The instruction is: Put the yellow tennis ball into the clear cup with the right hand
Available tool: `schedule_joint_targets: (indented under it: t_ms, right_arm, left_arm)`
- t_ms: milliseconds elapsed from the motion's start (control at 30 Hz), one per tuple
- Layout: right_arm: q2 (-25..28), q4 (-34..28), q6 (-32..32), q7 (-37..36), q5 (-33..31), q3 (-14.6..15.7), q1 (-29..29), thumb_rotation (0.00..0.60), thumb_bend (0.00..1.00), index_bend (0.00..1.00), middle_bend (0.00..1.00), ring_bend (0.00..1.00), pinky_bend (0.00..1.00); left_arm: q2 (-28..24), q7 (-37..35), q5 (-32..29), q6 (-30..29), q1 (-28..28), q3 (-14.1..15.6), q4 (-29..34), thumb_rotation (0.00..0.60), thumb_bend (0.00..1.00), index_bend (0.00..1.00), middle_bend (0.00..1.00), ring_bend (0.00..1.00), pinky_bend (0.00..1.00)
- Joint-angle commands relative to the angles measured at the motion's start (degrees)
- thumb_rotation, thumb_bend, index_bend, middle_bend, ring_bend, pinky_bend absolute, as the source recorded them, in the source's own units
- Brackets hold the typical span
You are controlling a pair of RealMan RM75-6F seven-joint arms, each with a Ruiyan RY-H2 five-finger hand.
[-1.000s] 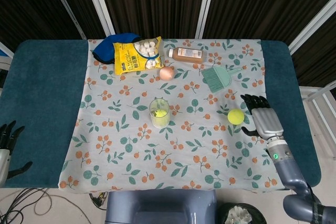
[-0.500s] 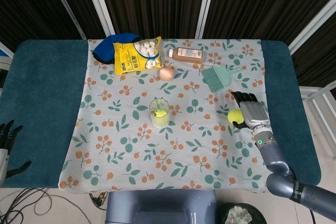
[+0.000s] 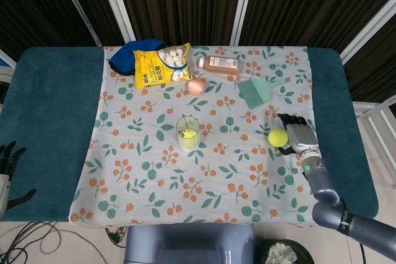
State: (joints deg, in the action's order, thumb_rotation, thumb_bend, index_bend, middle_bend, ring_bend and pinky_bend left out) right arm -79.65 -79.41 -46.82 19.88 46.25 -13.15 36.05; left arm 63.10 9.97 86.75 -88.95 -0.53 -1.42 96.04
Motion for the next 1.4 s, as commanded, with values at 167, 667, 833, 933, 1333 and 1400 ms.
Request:
schedule_joint_targets:
  t_ms: [167,667,833,933,1333,1400]
  right_arm:
    - [-1.44,2.71,0.97,-1.74,0.26,0.76,0.25,0.6,0.34,0.04,0.08,0.08,0.01]
    - [-5.35,8.43,1.19,-1.38,0.0,1.83,1.76,0.6,0.34,0.21,0.21,0.25,0.03]
    - [-6.59,9.69,0.52,-1.67,0.76,2.01,1.91,0.6,0.34,0.3,0.28,0.33,0.07]
    - [-7.48,10.56,0.09,-1.84,1.23,2.04,2.02,0.6,0.34,0.36,0.32,0.37,0.09]
    - [-6.78,9.19,-2.14,-2.38,2.55,0.92,2.1,0.6,0.34,0.5,0.42,0.48,0.11]
    - [-5.75,7.75,-2.58,-2.37,2.75,0.6,2.07,0.6,0.34,0.5,0.42,0.48,0.11]
  left_arm:
    - [0.0,0.12,0.01,-0.07,0.03,0.04,0.05,0.6,0.0,0.13,0.0,0.0,0.05]
    - [-0.21,-0.16,-0.22,-0.3,0.11,-0.1,0.06,0.6,0.0,0.13,0.0,0.0,0.05]
    - [-0.25,-0.16,-0.32,-0.08,0.03,-0.08,0.07,0.6,0.0,0.14,0.0,0.0,0.05]
    - [-0.27,-0.17,-0.3,-0.11,0.04,-0.07,0.07,0.6,0.0,0.14,0.0,0.0,0.05]
    - [-0.72,-0.41,-0.67,0.14,0.07,-0.03,0.35,0.6,0.0,0.15,0.0,0.0,0.05]
    - [-0.81,-0.51,-0.68,0.12,0.09,-0.03,0.42,0.6,0.0,0.15,0.0,0.0,0.06]
